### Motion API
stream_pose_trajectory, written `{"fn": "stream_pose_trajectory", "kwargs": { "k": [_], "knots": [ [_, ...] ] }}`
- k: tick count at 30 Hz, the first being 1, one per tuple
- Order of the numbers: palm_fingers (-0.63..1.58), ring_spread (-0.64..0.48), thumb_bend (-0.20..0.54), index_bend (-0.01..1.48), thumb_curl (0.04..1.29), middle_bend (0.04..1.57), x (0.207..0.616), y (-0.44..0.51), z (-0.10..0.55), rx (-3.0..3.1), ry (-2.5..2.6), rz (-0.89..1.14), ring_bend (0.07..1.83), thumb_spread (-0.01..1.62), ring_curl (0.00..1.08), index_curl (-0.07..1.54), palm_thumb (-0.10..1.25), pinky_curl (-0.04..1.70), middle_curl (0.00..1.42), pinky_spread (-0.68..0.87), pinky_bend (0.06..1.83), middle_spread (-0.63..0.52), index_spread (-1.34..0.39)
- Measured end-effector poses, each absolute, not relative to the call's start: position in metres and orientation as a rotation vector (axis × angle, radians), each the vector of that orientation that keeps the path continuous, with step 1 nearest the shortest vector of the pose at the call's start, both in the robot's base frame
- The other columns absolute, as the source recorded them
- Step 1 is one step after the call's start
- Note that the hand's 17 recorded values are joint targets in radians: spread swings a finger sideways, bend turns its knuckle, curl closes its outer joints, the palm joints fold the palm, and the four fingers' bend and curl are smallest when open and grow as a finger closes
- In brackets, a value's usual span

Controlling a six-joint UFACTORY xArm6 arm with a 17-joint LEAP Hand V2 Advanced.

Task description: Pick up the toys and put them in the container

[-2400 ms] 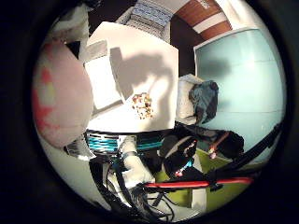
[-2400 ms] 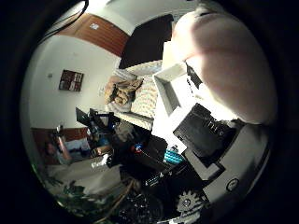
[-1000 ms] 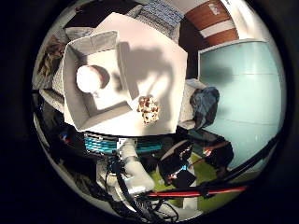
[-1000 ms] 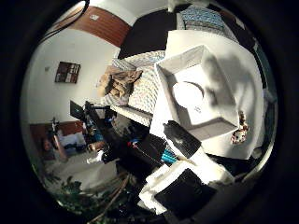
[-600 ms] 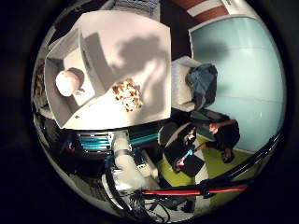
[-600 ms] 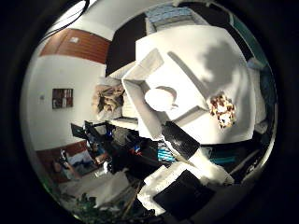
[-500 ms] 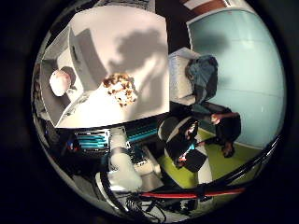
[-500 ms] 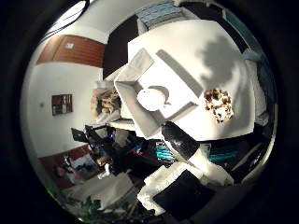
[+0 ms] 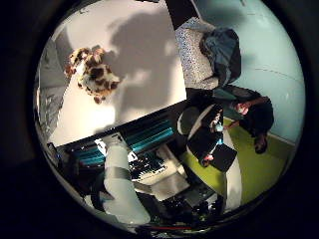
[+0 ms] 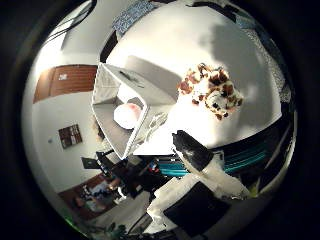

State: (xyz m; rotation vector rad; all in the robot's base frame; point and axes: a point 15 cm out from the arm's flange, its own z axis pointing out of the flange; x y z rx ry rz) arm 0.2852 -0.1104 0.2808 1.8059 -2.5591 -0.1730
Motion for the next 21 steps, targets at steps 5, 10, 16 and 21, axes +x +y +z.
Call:
{"fn": "stream_pose_trajectory", "kwargs": {
  "k": [5,10,16,21],
  "knots": [
    [0.16,0.24,-0.02,0.16,0.35,0.19,0.278,-0.108,0.234,1.778,-2.558,-0.209,0.34,1.16,0.25,0.29,0.61,0.3,0.31,0.54,0.59,0.11,-0.21],
    [0.16,0.24,-0.02,0.16,0.35,0.19,0.285,-0.111,0.216,1.765,-2.562,-0.214,0.34,1.16,0.25,0.29,0.61,0.29,0.31,0.54,0.6,0.11,-0.21],
    [0.16,0.24,-0.02,0.16,0.35,0.19,0.292,-0.115,0.194,1.741,-2.553,-0.252,0.34,1.15,0.25,0.29,0.6,0.28,0.31,0.54,0.61,0.13,-0.21],
    [0.16,0.24,-0.02,0.17,0.35,0.19,0.296,-0.117,0.172,1.724,-2.54,-0.286,0.35,1.15,0.25,0.29,0.6,0.27,0.31,0.53,0.61,0.13,-0.21]
  ]
}}
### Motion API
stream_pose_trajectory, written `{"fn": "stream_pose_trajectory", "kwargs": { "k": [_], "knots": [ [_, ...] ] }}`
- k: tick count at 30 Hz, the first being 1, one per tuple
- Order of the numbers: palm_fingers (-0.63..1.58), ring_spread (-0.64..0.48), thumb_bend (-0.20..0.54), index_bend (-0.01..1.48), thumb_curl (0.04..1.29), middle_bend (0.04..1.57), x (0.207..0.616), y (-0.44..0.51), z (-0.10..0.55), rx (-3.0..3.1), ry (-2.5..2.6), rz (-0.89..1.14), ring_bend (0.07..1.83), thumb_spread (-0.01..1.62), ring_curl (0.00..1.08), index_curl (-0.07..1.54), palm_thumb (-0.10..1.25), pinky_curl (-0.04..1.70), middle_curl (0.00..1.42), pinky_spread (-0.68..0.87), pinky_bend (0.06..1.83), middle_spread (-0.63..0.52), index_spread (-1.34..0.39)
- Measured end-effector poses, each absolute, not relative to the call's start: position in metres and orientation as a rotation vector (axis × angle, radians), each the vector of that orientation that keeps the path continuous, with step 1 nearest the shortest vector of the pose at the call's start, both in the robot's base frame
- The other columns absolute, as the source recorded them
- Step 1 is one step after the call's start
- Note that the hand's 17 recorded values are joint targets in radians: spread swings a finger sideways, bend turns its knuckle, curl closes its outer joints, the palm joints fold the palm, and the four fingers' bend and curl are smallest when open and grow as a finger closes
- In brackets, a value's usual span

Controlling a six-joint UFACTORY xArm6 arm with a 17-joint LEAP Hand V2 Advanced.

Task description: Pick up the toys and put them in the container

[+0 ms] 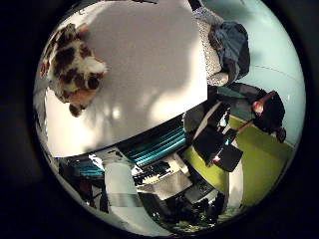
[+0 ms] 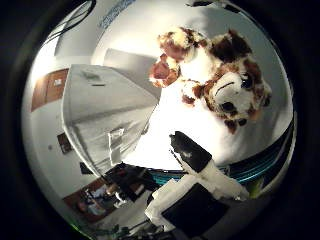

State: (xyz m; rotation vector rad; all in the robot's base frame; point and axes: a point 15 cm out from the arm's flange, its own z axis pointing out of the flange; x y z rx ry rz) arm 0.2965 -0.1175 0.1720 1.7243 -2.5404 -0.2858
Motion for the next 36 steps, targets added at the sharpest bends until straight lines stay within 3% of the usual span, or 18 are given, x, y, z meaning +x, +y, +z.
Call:
{"fn": "stream_pose_trajectory", "kwargs": {
  "k": [11,16,17,18,19,20,21,23,27,29,36],
  "knots": [
    [0.17,0.23,-0.02,0.16,0.35,0.2,0.298,-0.119,0.129,1.687,-2.508,-0.361,0.35,1.14,0.24,0.29,0.61,0.26,0.32,0.53,0.59,0.12,-0.2],
    [0.31,0.19,-0.017,0.16,0.35,0.27,0.295,-0.117,0.118,1.682,-2.472,-0.391,0.43,1.13,0.25,0.28,0.63,0.24,0.34,0.49,0.56,0.03,-0.2],
    [0.43,0.14,-0.014,0.15,0.36,0.33,0.295,-0.115,0.117,1.687,-2.462,-0.396,0.48,1.12,0.26,0.27,0.64,0.22,0.36,0.45,0.54,-0.01,-0.22],
    [0.76,-0.03,-0.01,0.18,0.36,0.5,0.296,-0.113,0.117,1.695,-2.454,-0.396,0.63,1.12,0.29,0.27,0.67,0.21,0.42,0.25,0.56,-0.1,-0.26],
    [0.87,-0.11,-0.012,0.18,0.37,0.54,0.297,-0.113,0.118,1.699,-2.453,-0.392,0.71,1.11,0.32,0.28,0.69,0.22,0.45,0.1,0.62,-0.14,-0.29],
    [1.11,-0.2,-0.01,0.21,0.37,0.62,0.297,-0.113,0.12,1.702,-2.454,-0.387,0.82,1.1,0.37,0.31,0.71,0.26,0.5,-0.09,0.72,-0.19,-0.35],
    [1.22,-0.24,-0.009,0.28,0.38,0.68,0.297,-0.113,0.121,1.704,-2.452,-0.385,0.9,1.1,0.42,0.36,0.73,0.3,0.54,-0.16,0.82,-0.21,-0.38],
    [1.23,-0.28,-0.008,0.46,0.4,0.81,0.3,-0.113,0.127,1.714,-2.457,-0.366,1.06,1.09,0.5,0.47,0.78,0.4,0.64,-0.25,1.02,-0.27,-0.43],
    [1.14,-0.28,0.013,0.86,0.45,1.03,0.307,-0.119,0.153,1.749,-2.481,-0.268,1.29,1.08,0.63,0.71,0.93,0.57,0.83,-0.23,1.3,-0.3,-0.44],
    [1.08,-0.27,0.013,0.98,0.49,1.12,0.308,-0.121,0.172,1.764,-2.499,-0.219,1.35,1.06,0.68,0.81,1.0,0.65,0.91,-0.21,1.38,-0.3,-0.4],
    [0.96,-0.25,-0.014,1.08,0.6,1.23,0.294,-0.119,0.246,1.766,-2.48,-0.22,1.43,0.98,0.76,0.94,1.05,0.83,1.02,-0.17,1.43,-0.27,-0.33]
  ]
}}
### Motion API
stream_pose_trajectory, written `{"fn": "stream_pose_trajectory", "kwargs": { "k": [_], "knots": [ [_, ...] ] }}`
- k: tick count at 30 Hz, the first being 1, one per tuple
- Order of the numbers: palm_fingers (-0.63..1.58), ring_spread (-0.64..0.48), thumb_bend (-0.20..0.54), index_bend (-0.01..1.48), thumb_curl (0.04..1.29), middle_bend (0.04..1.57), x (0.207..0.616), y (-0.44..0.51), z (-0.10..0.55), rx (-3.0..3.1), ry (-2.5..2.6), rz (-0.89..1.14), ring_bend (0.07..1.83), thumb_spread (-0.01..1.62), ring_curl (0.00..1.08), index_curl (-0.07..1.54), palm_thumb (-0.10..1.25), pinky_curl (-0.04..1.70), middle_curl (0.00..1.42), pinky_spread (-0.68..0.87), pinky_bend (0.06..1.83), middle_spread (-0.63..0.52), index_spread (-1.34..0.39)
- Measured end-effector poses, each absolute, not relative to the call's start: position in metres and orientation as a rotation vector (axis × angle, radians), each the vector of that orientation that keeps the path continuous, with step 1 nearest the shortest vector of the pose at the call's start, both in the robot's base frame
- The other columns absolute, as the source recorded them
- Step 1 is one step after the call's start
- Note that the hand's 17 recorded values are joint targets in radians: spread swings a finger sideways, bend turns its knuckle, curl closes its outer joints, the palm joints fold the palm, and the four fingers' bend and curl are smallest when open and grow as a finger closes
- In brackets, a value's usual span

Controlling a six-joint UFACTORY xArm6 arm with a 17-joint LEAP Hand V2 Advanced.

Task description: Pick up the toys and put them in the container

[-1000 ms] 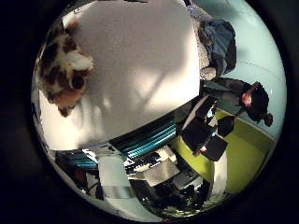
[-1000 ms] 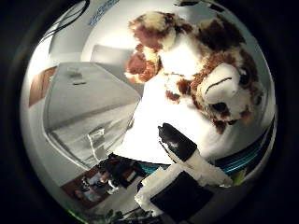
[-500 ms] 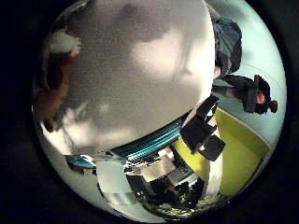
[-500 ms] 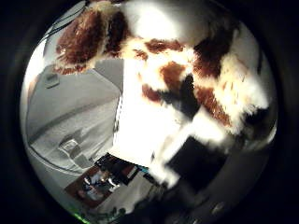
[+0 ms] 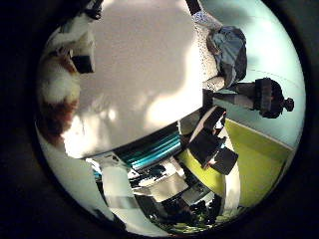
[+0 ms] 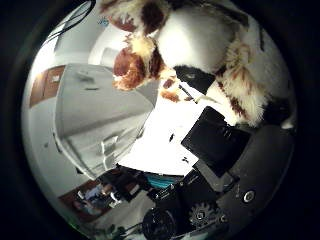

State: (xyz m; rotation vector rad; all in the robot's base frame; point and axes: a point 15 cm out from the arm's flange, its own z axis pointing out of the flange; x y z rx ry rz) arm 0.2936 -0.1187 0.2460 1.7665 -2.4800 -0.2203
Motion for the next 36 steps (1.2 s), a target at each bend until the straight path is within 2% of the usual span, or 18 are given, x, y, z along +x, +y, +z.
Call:
{"fn": "stream_pose_trajectory", "kwargs": {
  "k": [8,16,23,36],
  "knots": [
    [0.92,-0.24,-0.015,1.1,0.67,1.27,0.292,-0.108,0.368,1.834,-2.447,-0.173,1.46,0.95,0.8,0.99,1.04,0.98,1.05,-0.16,1.39,-0.25,-0.31],
    [0.91,-0.24,-0.015,1.1,0.7,1.26,0.292,-0.088,0.451,1.916,-2.405,-0.133,1.47,0.95,0.82,1.02,1.03,1.09,1.06,-0.16,1.35,-0.24,-0.3],
    [0.92,-0.24,-0.015,1.08,0.72,1.25,0.29,-0.072,0.479,1.97,-2.371,-0.112,1.45,0.95,0.82,1.03,1.03,1.15,1.07,-0.17,1.31,-0.24,-0.3],
    [0.94,-0.25,-0.015,1.05,0.73,1.22,0.297,-0.008,0.487,2.102,-2.266,-0.099,1.42,0.97,0.84,1.05,1.02,1.21,1.09,-0.18,1.25,-0.25,-0.31]
  ]
}}
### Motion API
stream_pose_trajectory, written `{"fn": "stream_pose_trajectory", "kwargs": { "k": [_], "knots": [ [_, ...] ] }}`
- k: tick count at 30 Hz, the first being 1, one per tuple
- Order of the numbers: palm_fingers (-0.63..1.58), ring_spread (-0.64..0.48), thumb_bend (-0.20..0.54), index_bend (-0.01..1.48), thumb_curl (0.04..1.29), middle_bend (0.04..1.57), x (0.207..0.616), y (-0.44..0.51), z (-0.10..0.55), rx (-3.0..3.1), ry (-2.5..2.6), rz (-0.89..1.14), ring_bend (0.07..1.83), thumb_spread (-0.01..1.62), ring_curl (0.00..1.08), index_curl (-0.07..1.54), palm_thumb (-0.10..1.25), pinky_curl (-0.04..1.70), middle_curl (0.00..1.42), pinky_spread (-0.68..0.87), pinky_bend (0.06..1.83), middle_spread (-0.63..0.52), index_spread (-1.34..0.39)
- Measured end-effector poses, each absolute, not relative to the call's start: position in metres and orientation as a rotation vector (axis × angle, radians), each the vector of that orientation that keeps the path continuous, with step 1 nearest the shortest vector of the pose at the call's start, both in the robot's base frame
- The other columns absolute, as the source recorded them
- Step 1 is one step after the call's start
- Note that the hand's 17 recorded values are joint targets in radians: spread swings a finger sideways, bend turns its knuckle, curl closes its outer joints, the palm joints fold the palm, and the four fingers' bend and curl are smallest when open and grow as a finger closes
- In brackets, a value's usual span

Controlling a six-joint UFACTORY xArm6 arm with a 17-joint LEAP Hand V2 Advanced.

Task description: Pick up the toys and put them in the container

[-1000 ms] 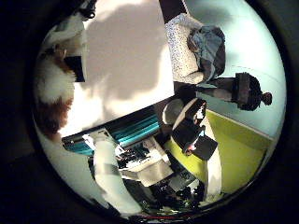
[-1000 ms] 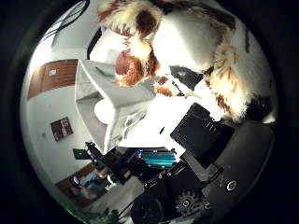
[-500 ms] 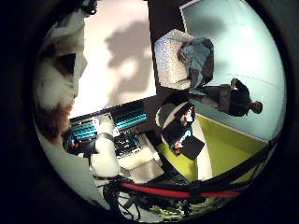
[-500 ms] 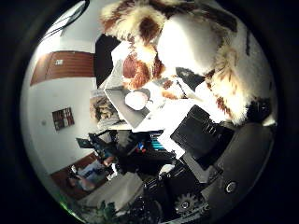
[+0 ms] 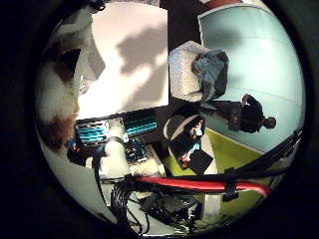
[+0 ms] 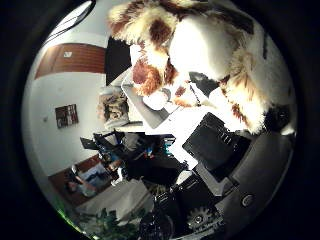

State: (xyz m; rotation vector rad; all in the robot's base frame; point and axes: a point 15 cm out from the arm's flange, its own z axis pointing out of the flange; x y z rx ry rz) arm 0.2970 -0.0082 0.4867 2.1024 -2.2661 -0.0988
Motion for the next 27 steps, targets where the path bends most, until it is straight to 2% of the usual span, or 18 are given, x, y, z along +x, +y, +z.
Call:
{"fn": "stream_pose_trajectory", "kwargs": {
  "k": [10,22,25,27],
  "knots": [
    [0.95,-0.25,-0.015,1.02,0.73,1.19,0.319,0.078,0.506,2.276,-2.141,-0.043,1.4,0.97,0.85,1.06,1.02,1.24,1.11,-0.19,1.23,-0.25,-0.32],
    [0.97,-0.26,-0.015,0.99,0.73,1.18,0.341,0.166,0.498,2.476,-1.972,-0.011,1.38,0.97,0.86,1.07,1.01,1.27,1.12,-0.2,1.2,-0.26,-0.32],
    [0.98,-0.26,-0.022,0.99,0.7,1.17,0.344,0.174,0.495,2.488,-1.966,-0.008,1.37,1.02,0.86,1.08,0.94,1.27,1.12,-0.2,1.19,-0.26,-0.33],
    [1.0,-0.25,-0.034,0.91,0.63,1.11,0.348,0.177,0.497,2.505,-1.975,0.001,1.34,1.12,0.81,1.04,0.86,1.19,1.08,-0.23,1.12,-0.26,-0.33]
  ]
}}
